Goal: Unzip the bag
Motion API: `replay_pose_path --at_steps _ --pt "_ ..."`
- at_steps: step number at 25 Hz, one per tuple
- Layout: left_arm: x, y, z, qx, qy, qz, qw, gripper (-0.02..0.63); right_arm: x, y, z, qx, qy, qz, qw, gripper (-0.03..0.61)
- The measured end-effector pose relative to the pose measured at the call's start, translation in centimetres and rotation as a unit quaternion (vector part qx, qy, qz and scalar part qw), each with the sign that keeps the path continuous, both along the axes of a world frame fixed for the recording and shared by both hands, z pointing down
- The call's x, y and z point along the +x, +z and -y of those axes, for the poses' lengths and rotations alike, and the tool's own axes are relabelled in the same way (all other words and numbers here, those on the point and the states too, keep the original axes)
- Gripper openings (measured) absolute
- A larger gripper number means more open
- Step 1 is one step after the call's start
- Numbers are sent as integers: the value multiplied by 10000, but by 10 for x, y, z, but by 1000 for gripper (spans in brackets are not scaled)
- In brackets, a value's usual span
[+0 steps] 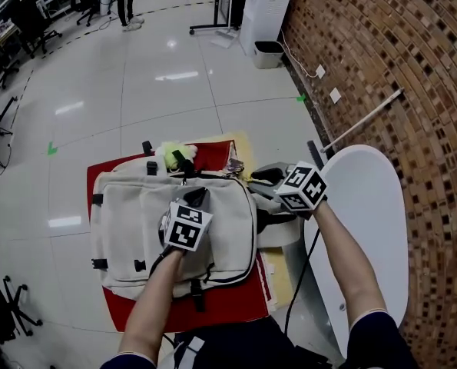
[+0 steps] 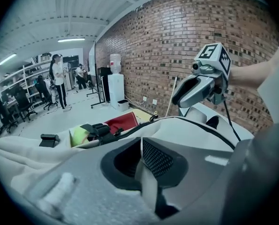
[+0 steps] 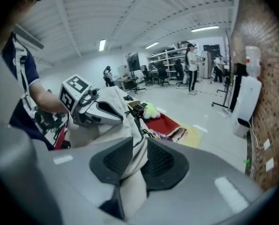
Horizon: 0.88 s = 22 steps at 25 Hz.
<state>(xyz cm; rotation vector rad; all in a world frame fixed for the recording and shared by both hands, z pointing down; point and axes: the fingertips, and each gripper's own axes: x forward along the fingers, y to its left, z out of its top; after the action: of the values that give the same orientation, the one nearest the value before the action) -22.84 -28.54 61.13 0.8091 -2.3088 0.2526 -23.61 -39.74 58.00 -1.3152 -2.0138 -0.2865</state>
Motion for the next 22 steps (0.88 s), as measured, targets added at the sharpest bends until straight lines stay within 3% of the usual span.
replay_pose_path --at_steps 3,7,9,12,14,16,18,22 --pt "1 -1 6 -17 52 -35 10000 17 -8 1 -26 211 -898 454 9947 109" --pt "-3 -7 10 -36 71 -88 9999 17 -17 13 -39 721 -2173 790 9702 110" --pt "-7 -9 9 -67 30 -112 9999 17 -16 23 -44 949 -2774 742 9532 127" --pt "-11 -7 2 -156 -9 -151 9998 18 -10 43 -45 1563 -3672 687 9144 137" --pt "-13 -8 -6 -210 -74 -152 9996 18 -9 50 -45 1855 -4073 729 8913 133" --pt "-15 -6 -12 -226 -153 -171 9995 18 -7 57 -47 1977 -4329 705 8766 130" --pt "-16 -4 -13 -226 -169 -181 9994 18 -5 66 -48 2040 -4460 591 8695 118" --pt "-15 3 -14 -332 -151 -283 9989 18 -12 68 -43 1971 -4266 465 8815 57"
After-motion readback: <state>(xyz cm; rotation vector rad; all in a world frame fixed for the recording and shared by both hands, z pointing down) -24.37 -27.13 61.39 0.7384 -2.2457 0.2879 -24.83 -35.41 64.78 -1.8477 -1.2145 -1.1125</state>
